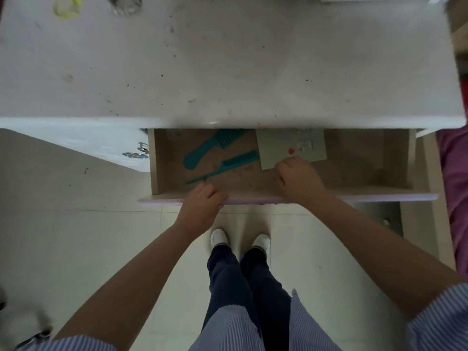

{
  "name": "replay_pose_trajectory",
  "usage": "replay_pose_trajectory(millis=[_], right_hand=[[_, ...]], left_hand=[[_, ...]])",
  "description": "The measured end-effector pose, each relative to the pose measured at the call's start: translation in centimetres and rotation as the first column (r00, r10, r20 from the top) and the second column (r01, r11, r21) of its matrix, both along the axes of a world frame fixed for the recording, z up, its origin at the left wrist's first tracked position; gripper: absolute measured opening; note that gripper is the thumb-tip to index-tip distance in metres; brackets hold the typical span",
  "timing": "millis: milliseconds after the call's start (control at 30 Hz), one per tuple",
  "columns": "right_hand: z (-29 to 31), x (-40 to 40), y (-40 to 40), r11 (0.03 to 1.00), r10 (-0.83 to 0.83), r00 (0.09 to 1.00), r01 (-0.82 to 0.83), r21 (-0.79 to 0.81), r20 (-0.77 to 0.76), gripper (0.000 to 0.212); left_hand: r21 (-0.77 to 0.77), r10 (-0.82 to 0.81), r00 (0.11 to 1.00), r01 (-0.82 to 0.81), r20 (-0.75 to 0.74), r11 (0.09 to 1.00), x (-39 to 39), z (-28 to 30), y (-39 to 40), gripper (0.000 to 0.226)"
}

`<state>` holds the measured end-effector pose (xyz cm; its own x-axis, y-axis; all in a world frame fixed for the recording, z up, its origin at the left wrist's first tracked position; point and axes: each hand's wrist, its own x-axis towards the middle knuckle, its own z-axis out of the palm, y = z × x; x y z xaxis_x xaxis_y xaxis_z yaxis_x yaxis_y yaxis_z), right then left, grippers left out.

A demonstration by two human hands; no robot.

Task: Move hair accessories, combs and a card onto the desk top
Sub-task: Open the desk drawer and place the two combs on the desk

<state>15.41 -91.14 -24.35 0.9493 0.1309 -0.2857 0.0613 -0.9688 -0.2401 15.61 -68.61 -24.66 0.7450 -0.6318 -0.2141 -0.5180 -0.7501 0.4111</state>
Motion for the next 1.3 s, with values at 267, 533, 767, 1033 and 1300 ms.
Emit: replay_pose_trajectory(millis=[267, 533, 767, 1033, 1300], right_hand=[[-6.5, 6.3, 4.8, 0.926, 0.318, 0.947, -0.320, -0.202, -0.044, 0.034], [-7.7, 7.7, 6.2, 0.880, 0.320, 0.947, -0.305, -0.364, -0.021, 0.033], [-1.1, 6.4, 5.5, 0.973, 0.170, 0.983, -0.179, -0.143, -0.074, 0.017], [5.4, 12.5, 4.3, 0.956, 0.273, 0.812, -0.173, -0.235, 0.516, 0.019], [2.7, 25.3, 4.4, 0.982, 0.071, 0.969, -0.027, -0.185, 0.236, 0.037]], left_hand=[[0.271, 0.404, 0.915, -0.382, -0.027, 0.884, 8.9, -3.6, 0.2, 0.025], [0.521, 0.354, 0.934, -0.329, 0.054, 0.788, 11.0, -8.3, -0.2, 0.037], [0.144, 0.183, 0.982, -0.174, -0.050, 0.974, 9.0, -2.2, 4.4, 0.013], [-0.267, 0.554, 0.831, -0.525, 0.043, 0.808, 10.2, 6.7, 10.8, 0.022], [-0.258, 0.758, 0.589, -0.807, -0.281, 0.531, 18.6, 5.6, 4.6, 0.041]])
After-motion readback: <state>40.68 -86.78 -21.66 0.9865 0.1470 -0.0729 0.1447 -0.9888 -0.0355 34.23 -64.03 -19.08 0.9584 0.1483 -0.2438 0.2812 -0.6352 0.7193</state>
